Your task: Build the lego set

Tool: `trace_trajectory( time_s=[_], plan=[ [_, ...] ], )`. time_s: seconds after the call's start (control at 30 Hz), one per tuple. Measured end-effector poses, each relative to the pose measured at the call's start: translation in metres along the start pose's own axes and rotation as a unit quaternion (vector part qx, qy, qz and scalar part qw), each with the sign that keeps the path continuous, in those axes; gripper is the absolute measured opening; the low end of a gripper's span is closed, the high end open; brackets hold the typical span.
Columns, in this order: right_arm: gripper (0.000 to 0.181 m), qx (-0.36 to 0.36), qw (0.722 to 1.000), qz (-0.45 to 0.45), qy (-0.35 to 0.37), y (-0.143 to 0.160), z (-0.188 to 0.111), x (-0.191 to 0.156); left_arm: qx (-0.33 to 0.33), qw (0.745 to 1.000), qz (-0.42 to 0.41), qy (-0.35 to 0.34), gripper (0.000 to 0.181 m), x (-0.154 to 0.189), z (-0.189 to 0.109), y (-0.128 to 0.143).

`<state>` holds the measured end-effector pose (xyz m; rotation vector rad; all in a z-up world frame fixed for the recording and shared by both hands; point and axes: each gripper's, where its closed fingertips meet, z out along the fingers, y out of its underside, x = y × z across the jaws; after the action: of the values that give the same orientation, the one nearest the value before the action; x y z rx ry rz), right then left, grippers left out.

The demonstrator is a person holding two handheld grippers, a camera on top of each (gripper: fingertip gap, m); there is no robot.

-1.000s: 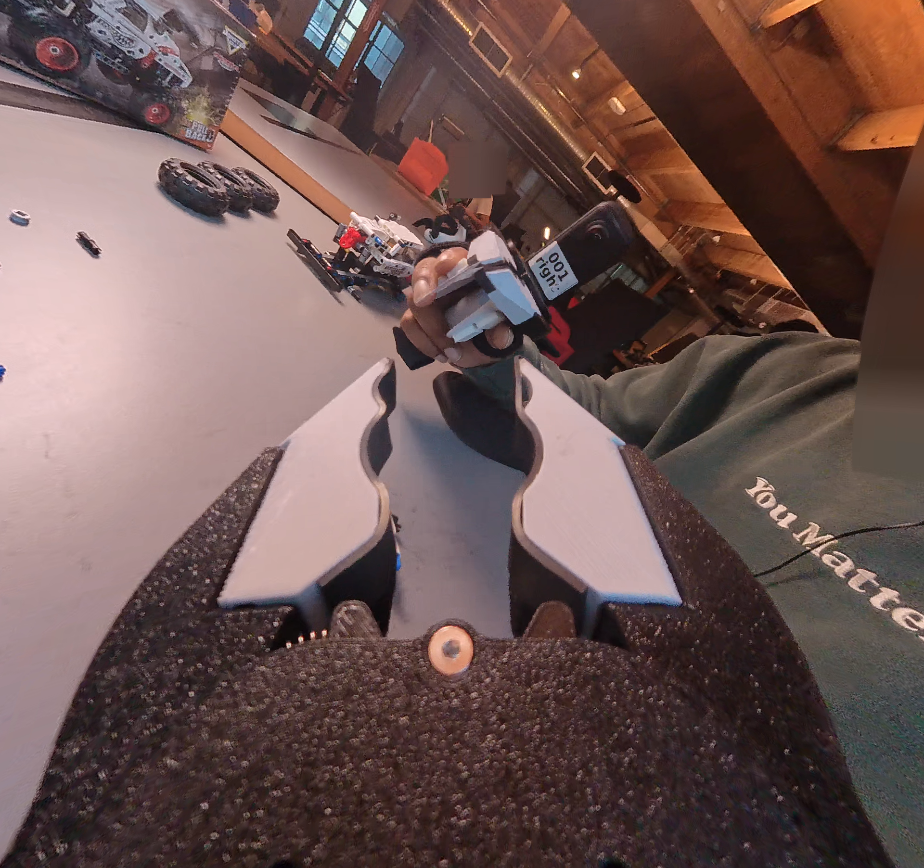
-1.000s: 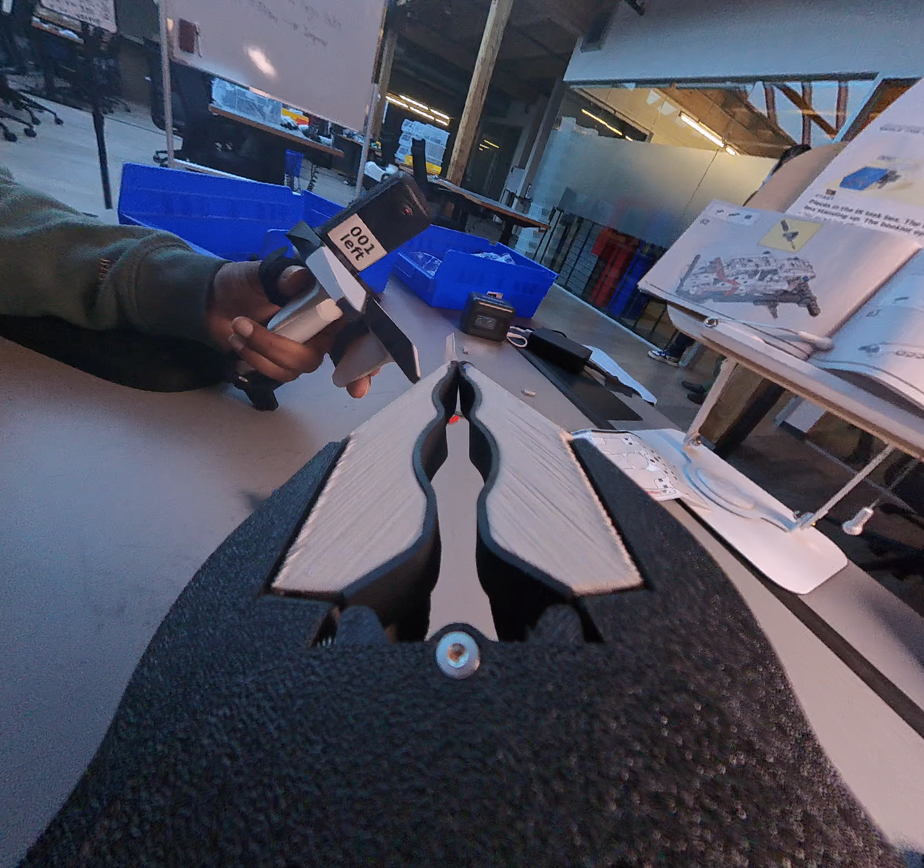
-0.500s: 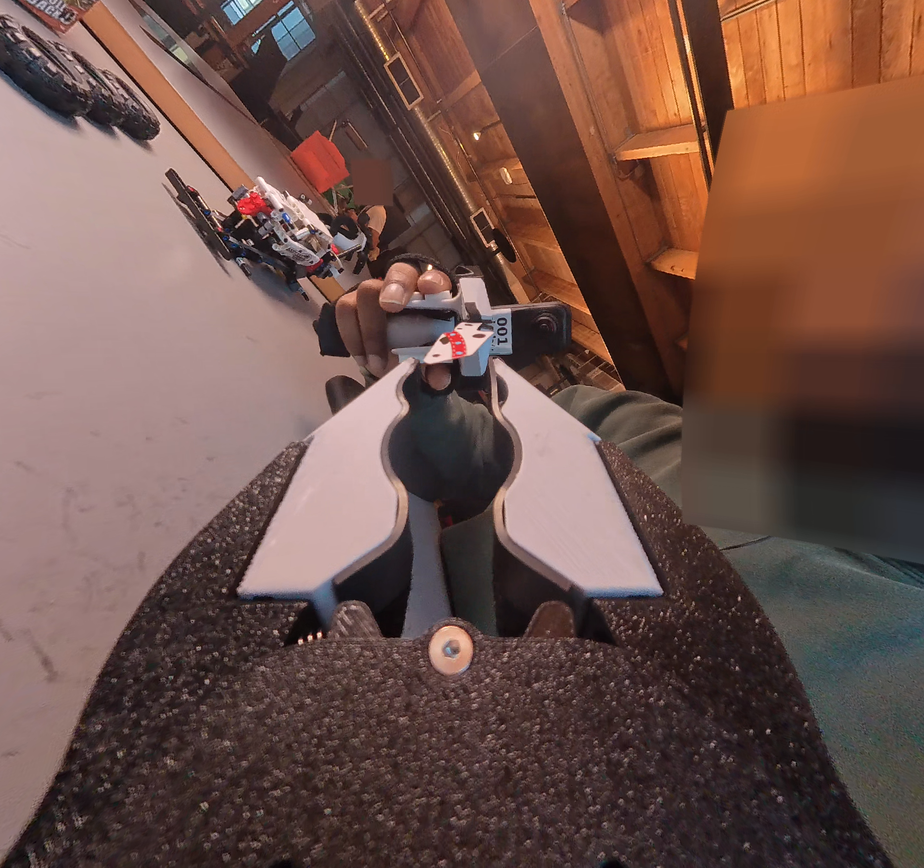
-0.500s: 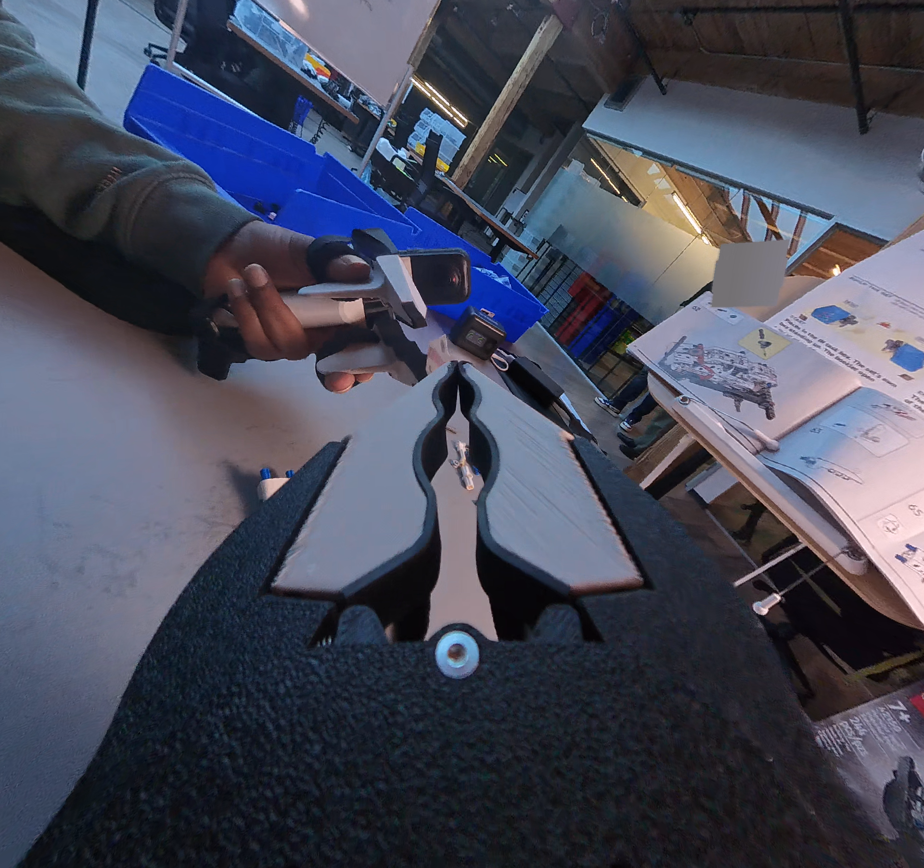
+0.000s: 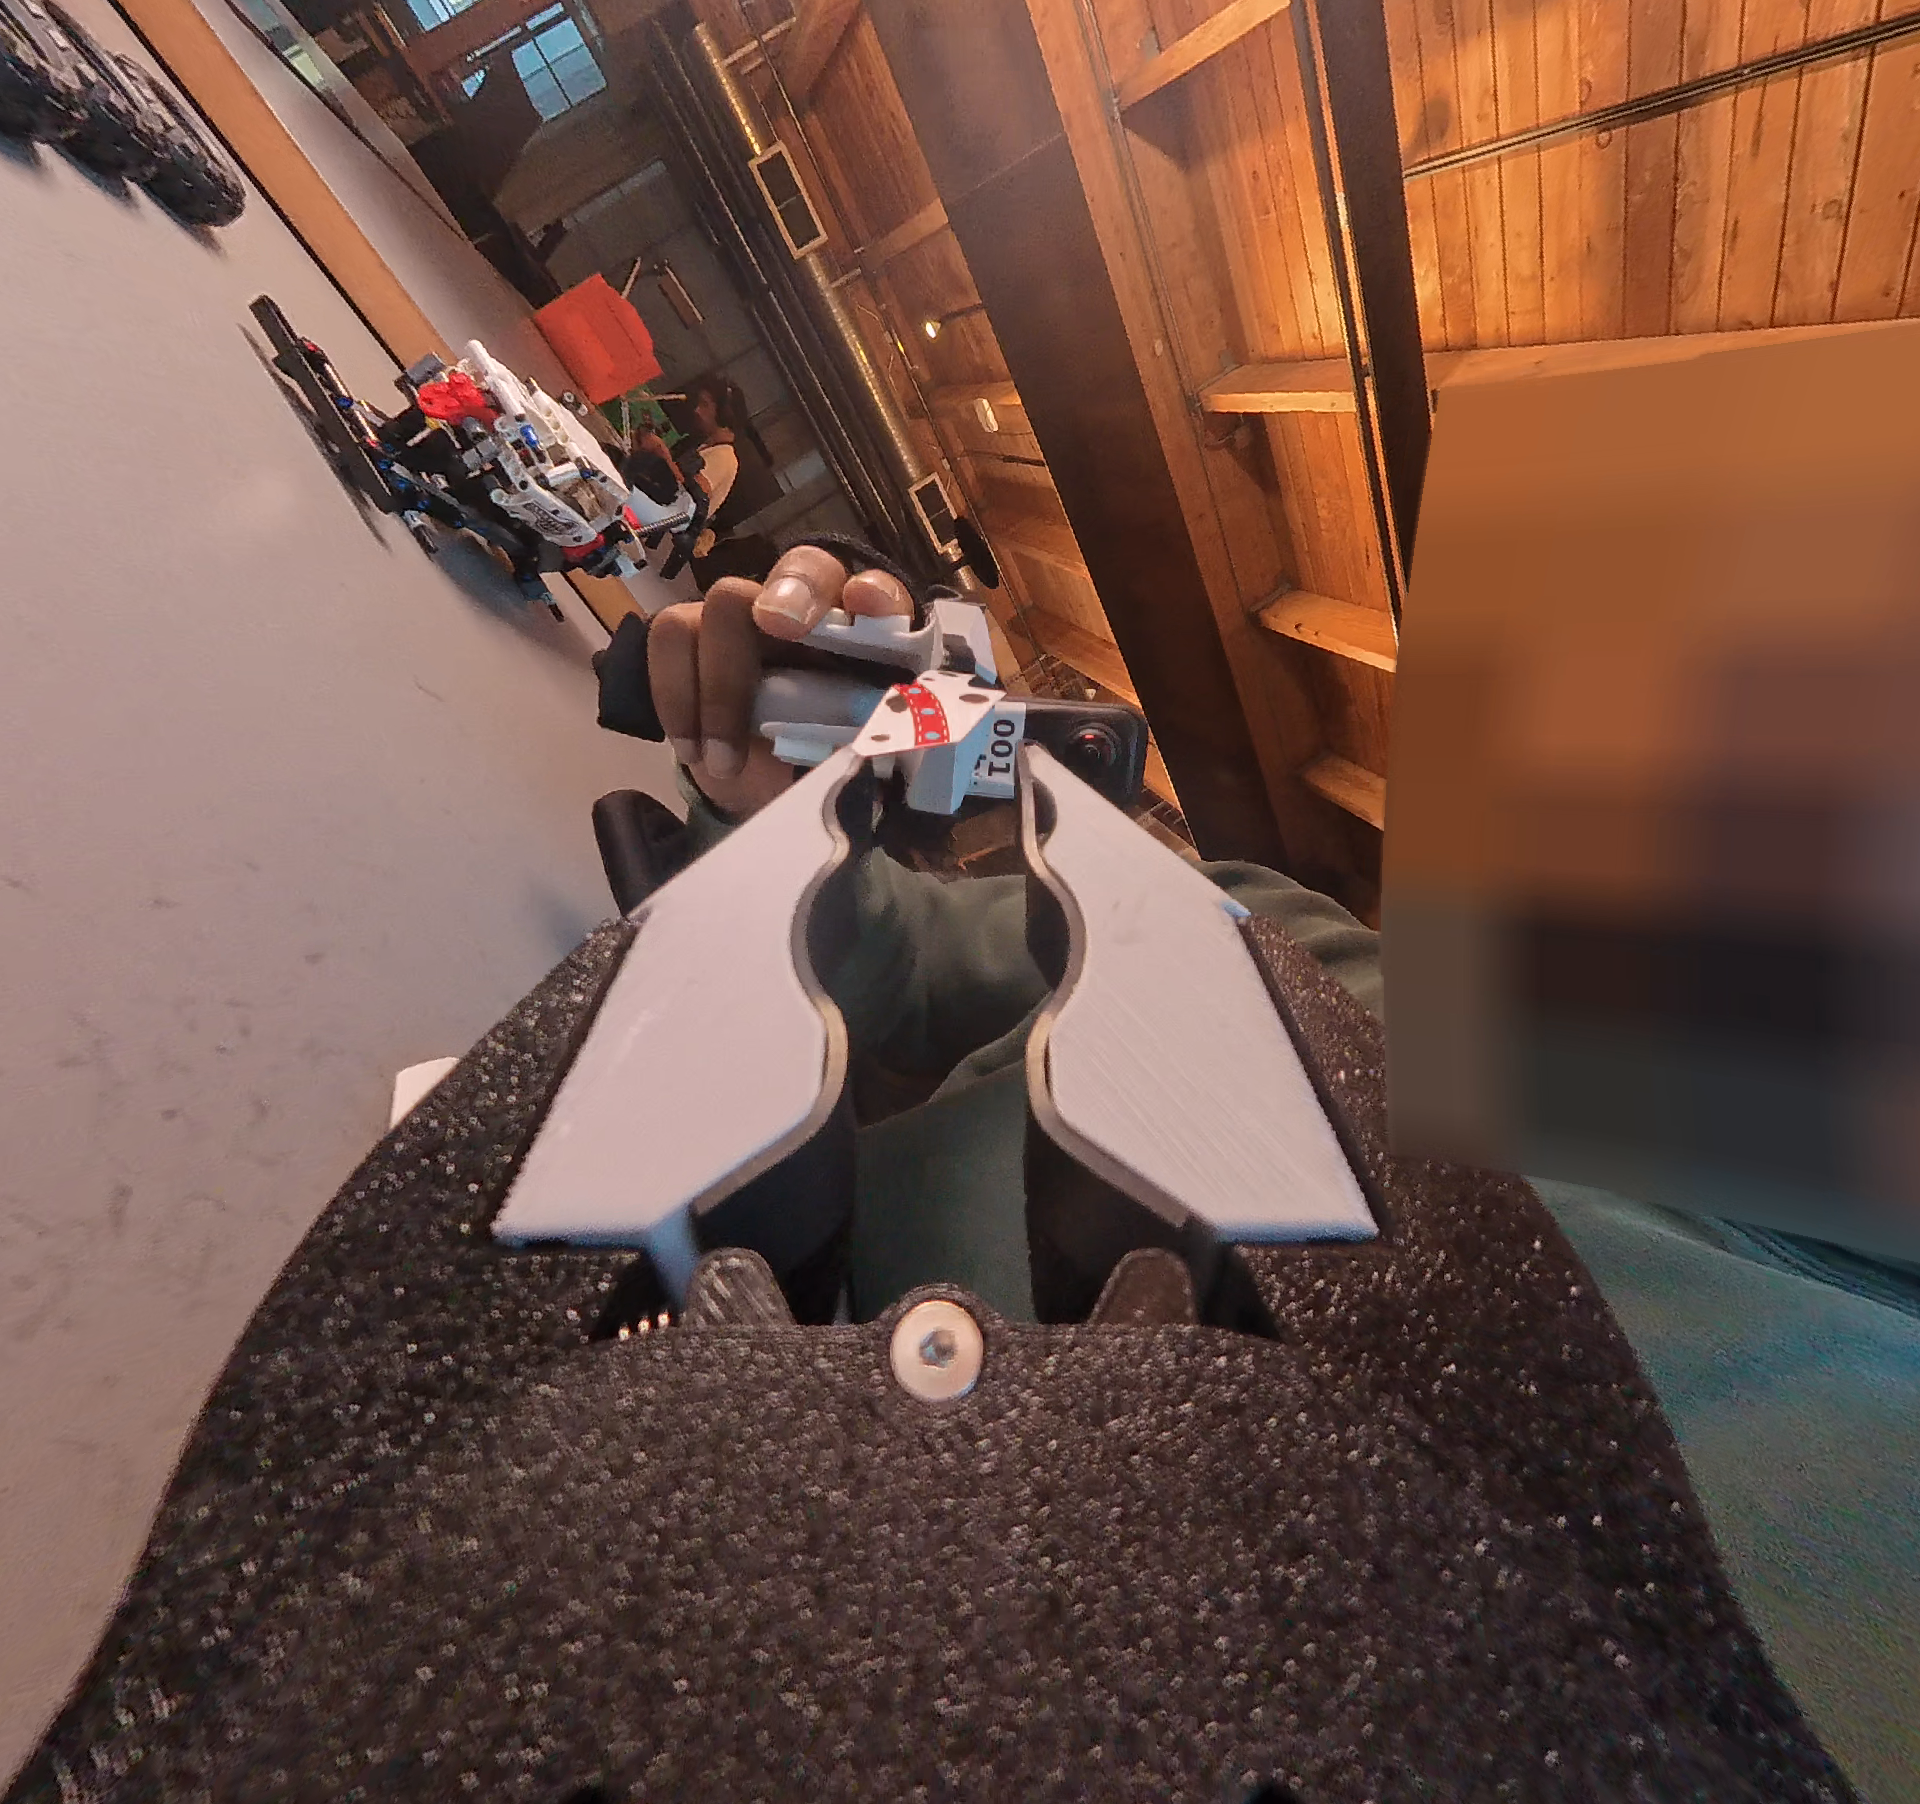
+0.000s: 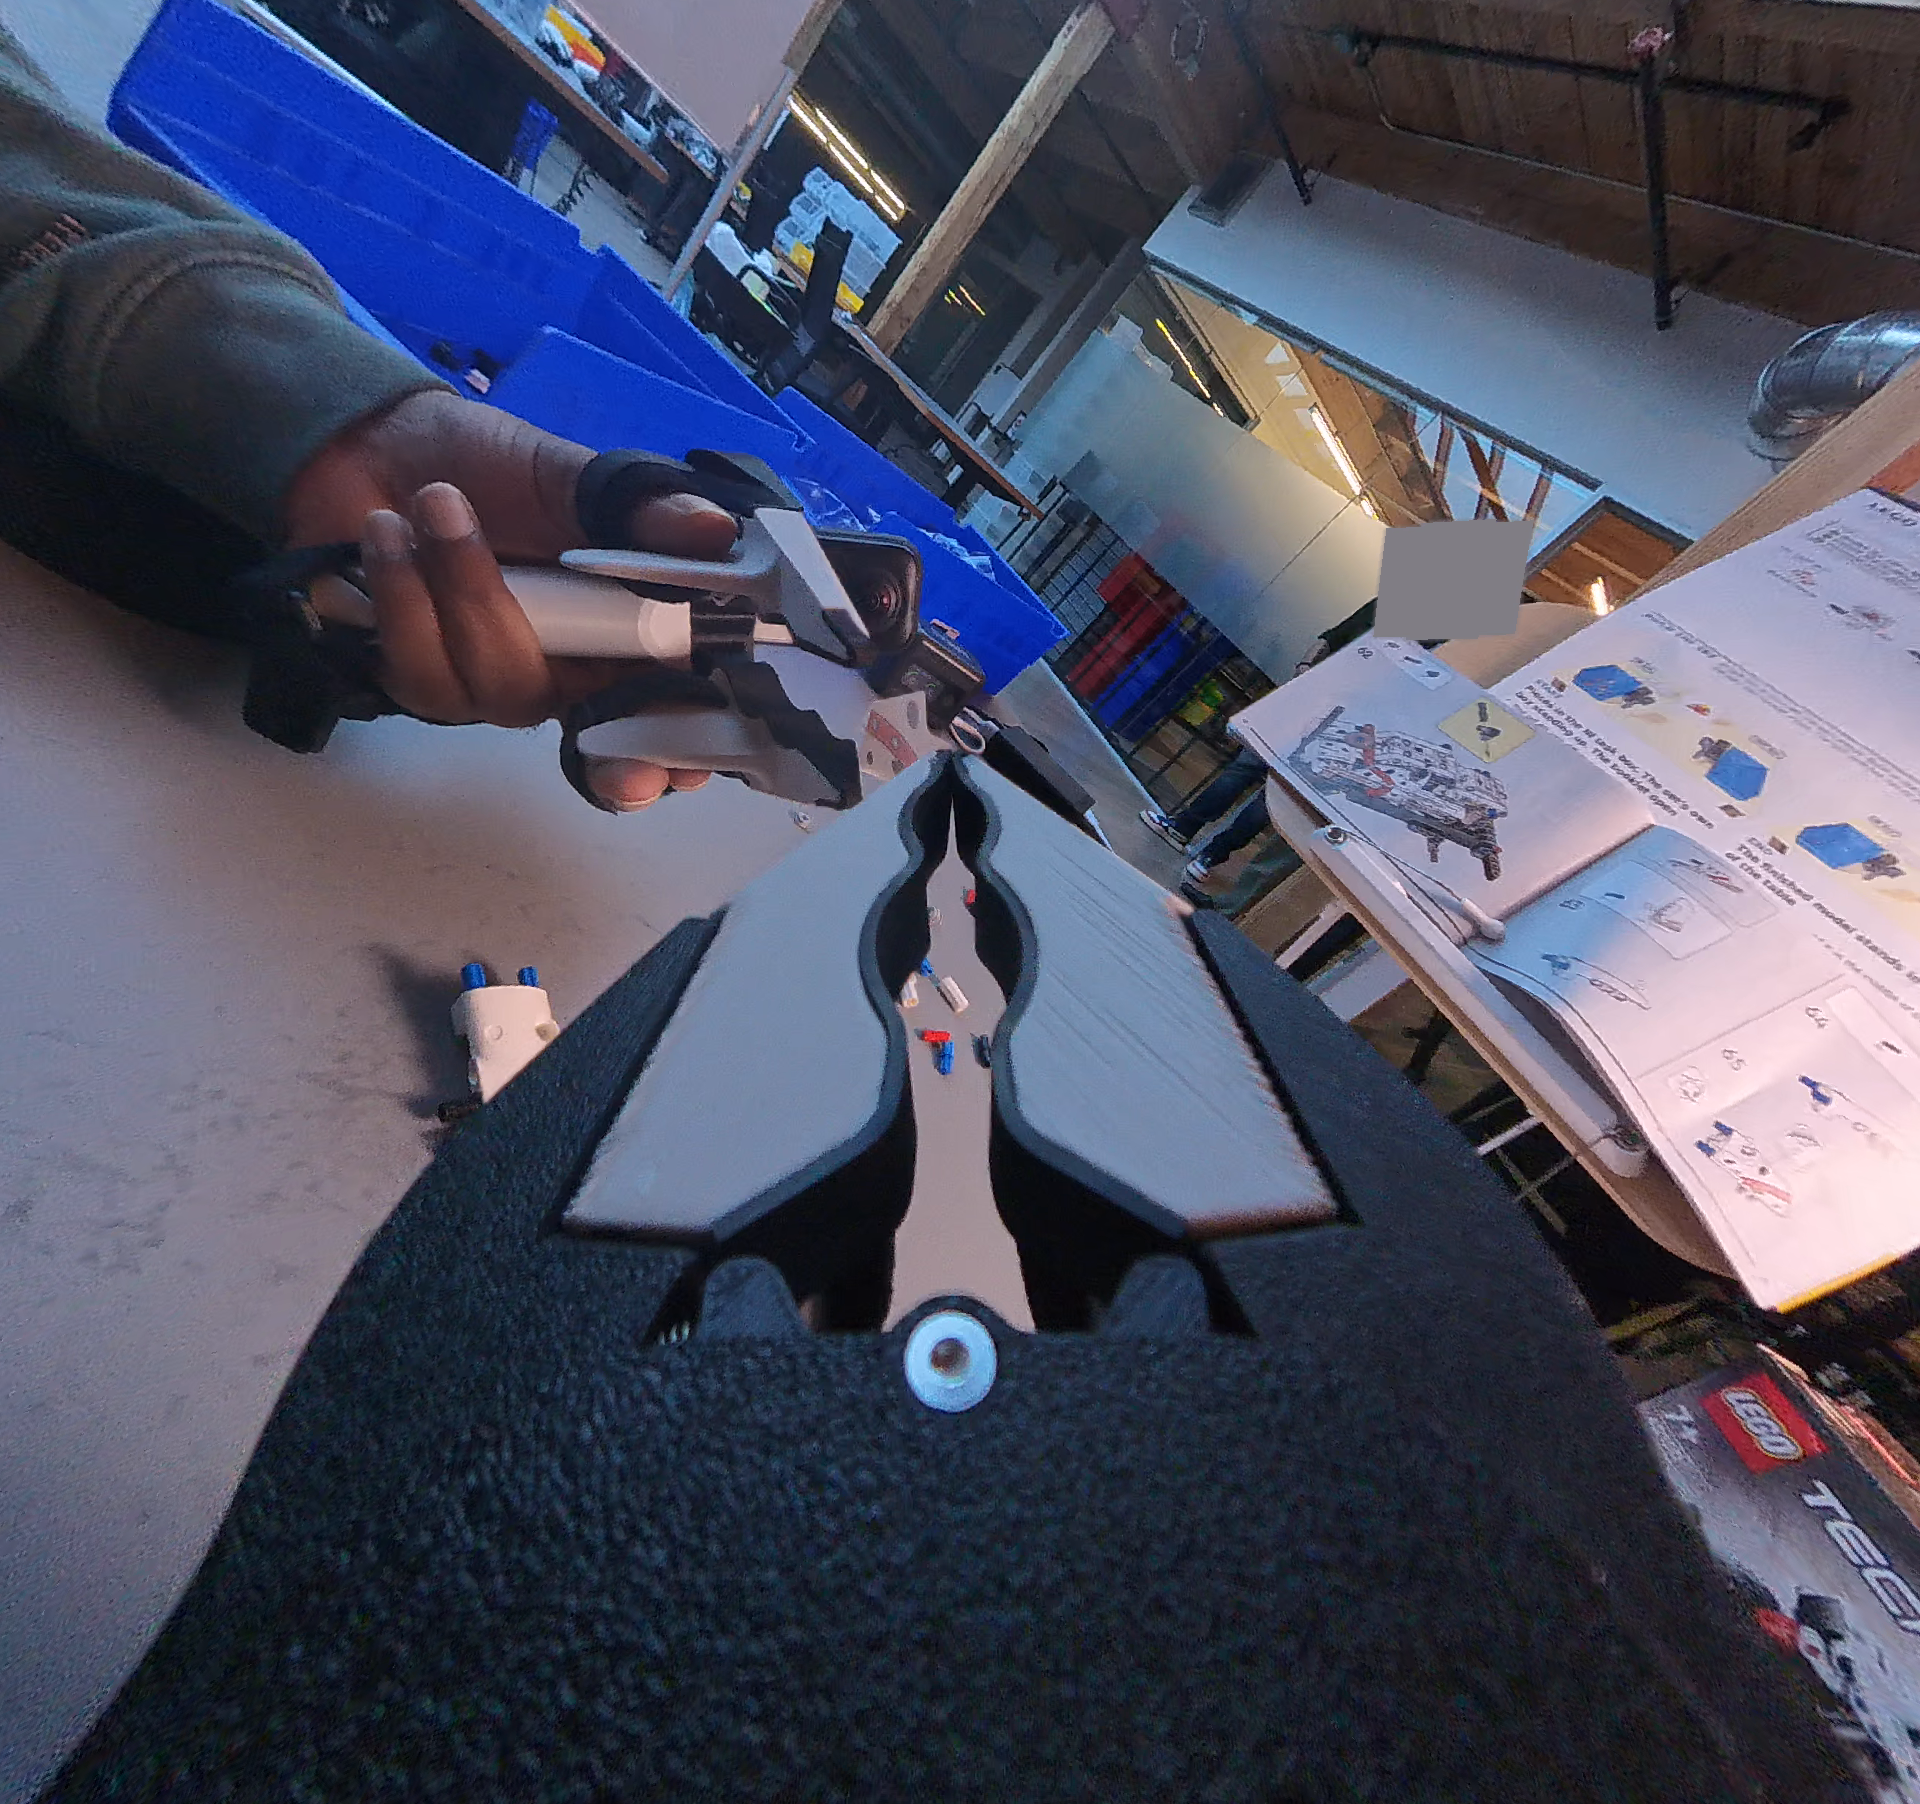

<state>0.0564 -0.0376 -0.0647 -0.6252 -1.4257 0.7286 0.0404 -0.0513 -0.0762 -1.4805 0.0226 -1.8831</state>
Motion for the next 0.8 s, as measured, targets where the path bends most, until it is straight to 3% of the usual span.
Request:
trace_trajectory(
  time_s=[0.17,0.37,0.53,0.8],
  plan=[
    [0.0,-0.026,0.999,-0.027,0.035,0.01,0.002,0.007,0.031,0.999,0.014,-0.021,0.023,-0.002,-0.005,-0.011],
    [0.0,-0.063,0.985,-0.131,0.091,0.017,0.006,0.013,0.047,0.998,0.02,-0.039,0.021,-0.005,0.001,-0.012],
    [0.0,-0.082,0.97,-0.216,0.074,0.019,0.016,-0.007,0.073,0.995,0.027,-0.066,0.02,-0.013,-0.003,-0.018],
    [0.0,-0.101,0.956,-0.267,0.071,0.025,0.02,-0.015,0.073,0.991,0.05,-0.104,0.005,-0.019,-0.008,-0.02]
  ],
)
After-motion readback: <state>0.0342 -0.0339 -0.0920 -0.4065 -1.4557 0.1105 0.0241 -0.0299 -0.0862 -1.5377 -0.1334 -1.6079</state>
